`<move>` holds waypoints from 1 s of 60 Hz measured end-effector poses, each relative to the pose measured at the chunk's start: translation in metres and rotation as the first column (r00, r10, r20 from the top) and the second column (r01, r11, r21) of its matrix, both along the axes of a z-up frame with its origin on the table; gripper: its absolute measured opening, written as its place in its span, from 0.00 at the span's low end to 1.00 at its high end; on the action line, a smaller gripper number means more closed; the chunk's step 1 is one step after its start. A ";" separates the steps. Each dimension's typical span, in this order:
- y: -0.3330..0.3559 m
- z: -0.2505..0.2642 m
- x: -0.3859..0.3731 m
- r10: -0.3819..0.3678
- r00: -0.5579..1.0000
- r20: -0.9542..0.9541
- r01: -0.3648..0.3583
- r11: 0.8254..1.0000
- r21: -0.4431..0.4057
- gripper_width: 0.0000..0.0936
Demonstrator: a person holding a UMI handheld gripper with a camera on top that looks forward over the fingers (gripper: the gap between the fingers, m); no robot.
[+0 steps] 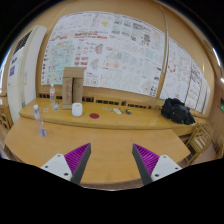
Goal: Pour water
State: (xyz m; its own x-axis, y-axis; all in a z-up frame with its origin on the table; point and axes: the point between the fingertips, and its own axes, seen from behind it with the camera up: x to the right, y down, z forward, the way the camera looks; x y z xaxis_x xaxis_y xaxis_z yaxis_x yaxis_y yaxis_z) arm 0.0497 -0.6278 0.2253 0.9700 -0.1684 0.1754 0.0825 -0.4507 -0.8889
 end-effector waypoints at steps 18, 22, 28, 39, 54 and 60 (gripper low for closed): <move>-0.032 -0.099 -0.041 -0.037 0.999 0.004 0.037 0.992 -0.120 0.91; -0.036 -0.126 -0.075 -0.024 1.000 -0.020 0.021 0.988 -0.151 0.92; -0.027 -0.153 -0.147 0.022 0.997 -0.080 -0.034 0.986 -0.161 0.92; 0.042 -0.178 -0.287 0.158 0.978 -0.136 -0.174 0.978 -0.116 0.91; 0.201 -0.182 -0.407 0.245 0.958 -0.149 -0.243 0.969 0.035 0.91; 0.262 -0.183 -0.425 0.256 0.957 -0.133 -0.246 0.965 0.090 0.91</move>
State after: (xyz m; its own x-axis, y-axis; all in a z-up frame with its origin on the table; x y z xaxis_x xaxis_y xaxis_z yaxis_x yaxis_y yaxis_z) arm -0.3754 -0.3660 0.0425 0.9967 0.0766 0.0285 0.0547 -0.3660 -0.9290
